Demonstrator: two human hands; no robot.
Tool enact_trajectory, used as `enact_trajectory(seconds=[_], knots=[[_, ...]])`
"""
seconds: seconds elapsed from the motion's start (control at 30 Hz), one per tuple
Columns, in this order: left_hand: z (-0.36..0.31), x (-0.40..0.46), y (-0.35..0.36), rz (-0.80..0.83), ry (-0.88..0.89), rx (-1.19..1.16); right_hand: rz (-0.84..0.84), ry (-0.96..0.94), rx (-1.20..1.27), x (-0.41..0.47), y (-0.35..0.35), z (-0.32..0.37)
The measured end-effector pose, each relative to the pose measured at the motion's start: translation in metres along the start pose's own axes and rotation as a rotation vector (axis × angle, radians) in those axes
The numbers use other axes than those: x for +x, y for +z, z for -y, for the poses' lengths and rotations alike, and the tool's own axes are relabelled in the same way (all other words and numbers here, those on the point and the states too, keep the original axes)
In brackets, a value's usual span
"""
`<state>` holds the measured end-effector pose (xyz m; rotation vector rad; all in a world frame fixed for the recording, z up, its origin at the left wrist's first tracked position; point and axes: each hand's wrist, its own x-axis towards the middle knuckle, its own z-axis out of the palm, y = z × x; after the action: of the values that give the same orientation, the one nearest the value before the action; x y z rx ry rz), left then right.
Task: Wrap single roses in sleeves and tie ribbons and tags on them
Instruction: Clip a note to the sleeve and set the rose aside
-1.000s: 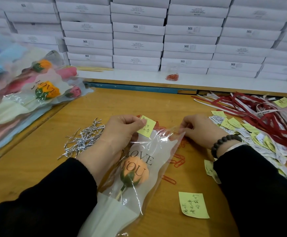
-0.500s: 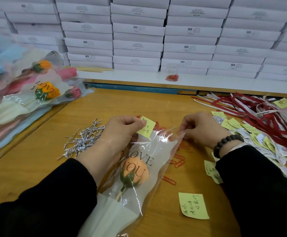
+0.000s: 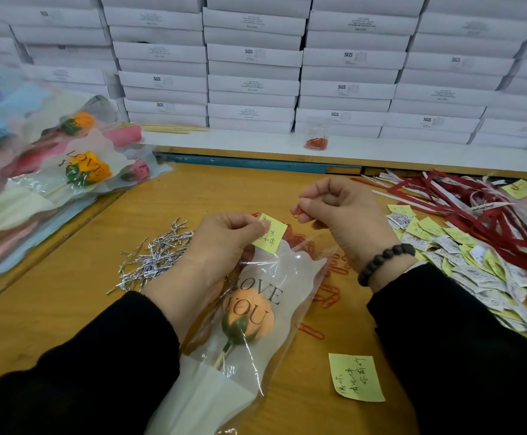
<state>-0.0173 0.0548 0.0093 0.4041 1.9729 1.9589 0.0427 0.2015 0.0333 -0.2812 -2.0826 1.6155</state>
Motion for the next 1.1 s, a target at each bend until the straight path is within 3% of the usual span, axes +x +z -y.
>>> enact_trajectory(seconds=[0.63,1.1], knots=[[0.000,0.000,-0.001,0.031,0.018,0.006,0.056,-0.017,-0.038,-0.003,0.014,-0.004],[0.001,0.001,0.000,0.044,0.018,-0.015,-0.045,-0.089,-0.217,-0.001,0.015,-0.001]])
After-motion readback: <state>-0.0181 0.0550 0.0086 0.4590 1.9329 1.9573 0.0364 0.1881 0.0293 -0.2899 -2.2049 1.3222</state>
